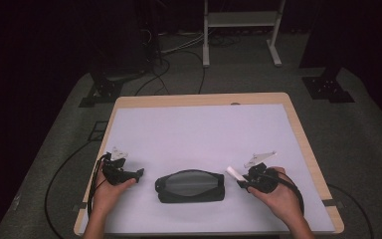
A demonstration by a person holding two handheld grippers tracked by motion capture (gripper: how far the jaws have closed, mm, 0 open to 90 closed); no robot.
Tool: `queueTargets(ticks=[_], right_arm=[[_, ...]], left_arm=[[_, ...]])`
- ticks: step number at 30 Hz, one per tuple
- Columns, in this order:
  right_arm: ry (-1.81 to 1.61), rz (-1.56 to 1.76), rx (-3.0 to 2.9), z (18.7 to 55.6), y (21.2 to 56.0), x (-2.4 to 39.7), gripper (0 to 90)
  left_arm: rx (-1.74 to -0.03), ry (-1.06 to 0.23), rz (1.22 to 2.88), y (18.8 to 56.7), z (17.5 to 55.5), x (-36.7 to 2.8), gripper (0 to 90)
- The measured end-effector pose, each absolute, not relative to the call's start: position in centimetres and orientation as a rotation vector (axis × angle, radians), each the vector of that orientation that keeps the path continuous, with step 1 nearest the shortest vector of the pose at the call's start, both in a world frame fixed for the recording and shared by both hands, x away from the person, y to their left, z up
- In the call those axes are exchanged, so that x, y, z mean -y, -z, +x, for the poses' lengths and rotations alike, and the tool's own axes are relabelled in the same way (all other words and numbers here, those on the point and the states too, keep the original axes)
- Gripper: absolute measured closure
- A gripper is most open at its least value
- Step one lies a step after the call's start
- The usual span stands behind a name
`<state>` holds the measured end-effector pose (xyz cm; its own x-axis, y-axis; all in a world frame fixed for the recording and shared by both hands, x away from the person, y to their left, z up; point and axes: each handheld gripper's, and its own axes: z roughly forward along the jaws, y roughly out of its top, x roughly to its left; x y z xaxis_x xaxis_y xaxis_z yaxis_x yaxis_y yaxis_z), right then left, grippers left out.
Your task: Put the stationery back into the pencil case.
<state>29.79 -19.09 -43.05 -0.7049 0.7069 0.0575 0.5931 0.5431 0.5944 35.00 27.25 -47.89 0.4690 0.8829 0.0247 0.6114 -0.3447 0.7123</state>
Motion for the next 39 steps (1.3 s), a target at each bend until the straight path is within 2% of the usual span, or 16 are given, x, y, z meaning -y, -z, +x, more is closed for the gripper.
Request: queueTargets(ticks=[16, 39], right_arm=[[-0.992, 1.035, -2.572, 29.5, 40.1, 18.7, 70.3], [-1.06, 0.892, -2.592, 29.4, 38.4, 16.6, 70.3]], left_arm=[[-1.234, -0.547, 2.082, 47.9, 35.0, -27.3, 1.6], [-1.234, -0.547, 2.082, 47.9, 35.0, -27.3, 1.6]])
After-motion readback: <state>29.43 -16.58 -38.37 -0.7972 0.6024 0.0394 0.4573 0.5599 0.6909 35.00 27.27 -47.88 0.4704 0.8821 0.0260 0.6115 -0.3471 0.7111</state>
